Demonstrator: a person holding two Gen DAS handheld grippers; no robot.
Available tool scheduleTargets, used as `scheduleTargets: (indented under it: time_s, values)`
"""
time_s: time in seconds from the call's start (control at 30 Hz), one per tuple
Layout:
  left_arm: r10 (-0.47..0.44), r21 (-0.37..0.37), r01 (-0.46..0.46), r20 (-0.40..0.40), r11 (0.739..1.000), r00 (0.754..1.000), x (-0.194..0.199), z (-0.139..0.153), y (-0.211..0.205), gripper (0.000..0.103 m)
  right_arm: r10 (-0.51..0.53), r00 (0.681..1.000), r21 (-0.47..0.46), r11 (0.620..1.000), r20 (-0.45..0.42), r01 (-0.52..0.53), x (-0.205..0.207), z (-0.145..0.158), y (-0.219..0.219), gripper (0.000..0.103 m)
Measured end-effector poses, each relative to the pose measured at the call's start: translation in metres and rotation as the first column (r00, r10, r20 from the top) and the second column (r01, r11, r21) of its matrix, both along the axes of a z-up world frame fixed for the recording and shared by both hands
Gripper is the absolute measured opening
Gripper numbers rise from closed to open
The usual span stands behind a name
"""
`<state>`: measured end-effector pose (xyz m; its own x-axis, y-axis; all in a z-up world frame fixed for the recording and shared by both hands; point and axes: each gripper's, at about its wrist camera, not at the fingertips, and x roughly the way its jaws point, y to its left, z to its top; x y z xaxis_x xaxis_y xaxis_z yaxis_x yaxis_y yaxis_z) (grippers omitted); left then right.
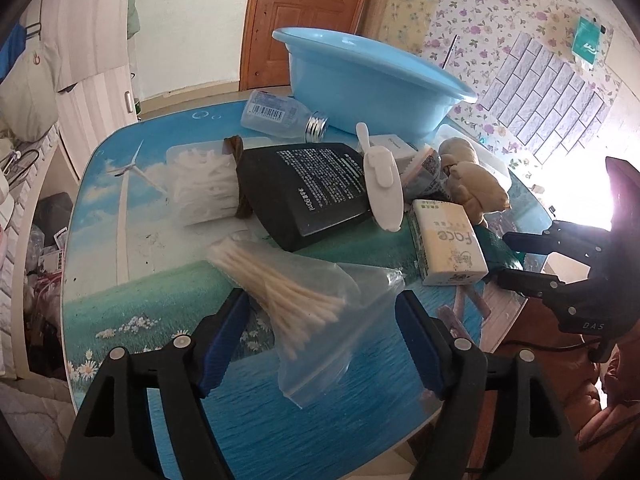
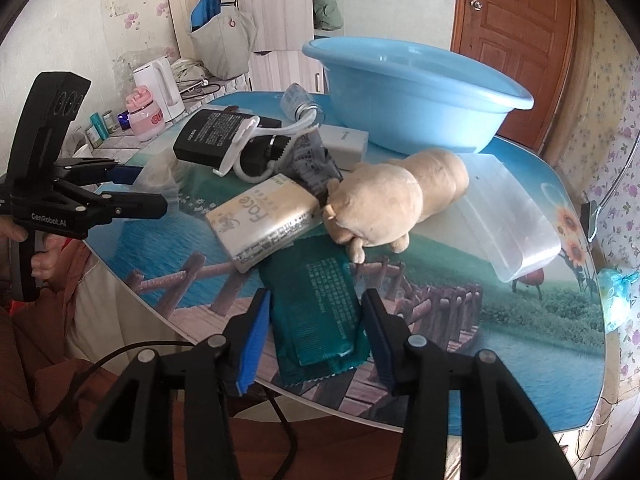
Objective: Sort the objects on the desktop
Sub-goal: 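Grasp the cotton swab bag with left tool while right tool grasps the green packet, then carry both items into the blue basin and open both tools to release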
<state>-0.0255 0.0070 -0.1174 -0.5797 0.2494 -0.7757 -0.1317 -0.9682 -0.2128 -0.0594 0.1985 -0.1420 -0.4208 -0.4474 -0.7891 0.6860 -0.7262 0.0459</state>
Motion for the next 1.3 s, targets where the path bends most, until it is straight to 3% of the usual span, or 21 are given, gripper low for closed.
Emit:
scheduleTargets:
  time_s: [0.03, 0.1, 0.27, 0.53, 0.8, 1.13, 1.3]
  values:
    - [0.001, -0.004, -0.001, -0.004, 1.000, 1.000, -0.001, 0.000, 0.001, 0.071, 0.000, 1.000, 0.001, 1.000, -0.003, 0.000, 0.001, 0.001, 0.000, 0.045]
    - [-0.003, -0.034, 0.003, -0.011, 0.999, 1.000, -0.002, 0.001, 0.003, 0.042, 0.000, 1.000, 0.001, 1.000, -0.014, 0.000, 0.003, 0.004, -0.002, 0.045]
    - [-0.003, -0.014, 0.002, -0.010, 1.000, 1.000, 0.005, 0.004, -0.005, 0.032, 0.008, 0.999, -0.024, 1.000, -0.039, -0.009, 0.008, 0.017, -0.001, 0.045]
    - [0.024, -0.020, -0.025, -0.058, 1.000, 0.998, 0.022, 0.026, -0.018, 0.029, 0.027, 0.994, -0.072, 0.997, -0.108, -0.034, 0.013, 0.049, -0.004, 0.045]
    - [0.033, -0.001, -0.033, -0.162, 0.999, 0.986, 0.031, 0.071, -0.023, 0.029, 0.035, 0.988, -0.145, 0.988, -0.152, -0.058, 0.013, 0.075, -0.004, 0.045]
    - [0.008, 0.011, -0.005, -0.224, 1.000, 0.975, 0.001, 0.098, -0.006, 0.029, -0.010, 0.978, -0.228, 0.973, -0.209, -0.039, 0.001, 0.098, -0.009, 0.045]
    - [-0.012, 0.017, 0.016, -0.237, 1.000, 0.971, -0.024, 0.107, 0.002, 0.029, -0.079, 0.977, -0.245, 0.969, -0.199, 0.028, -0.021, 0.104, -0.009, 0.045]
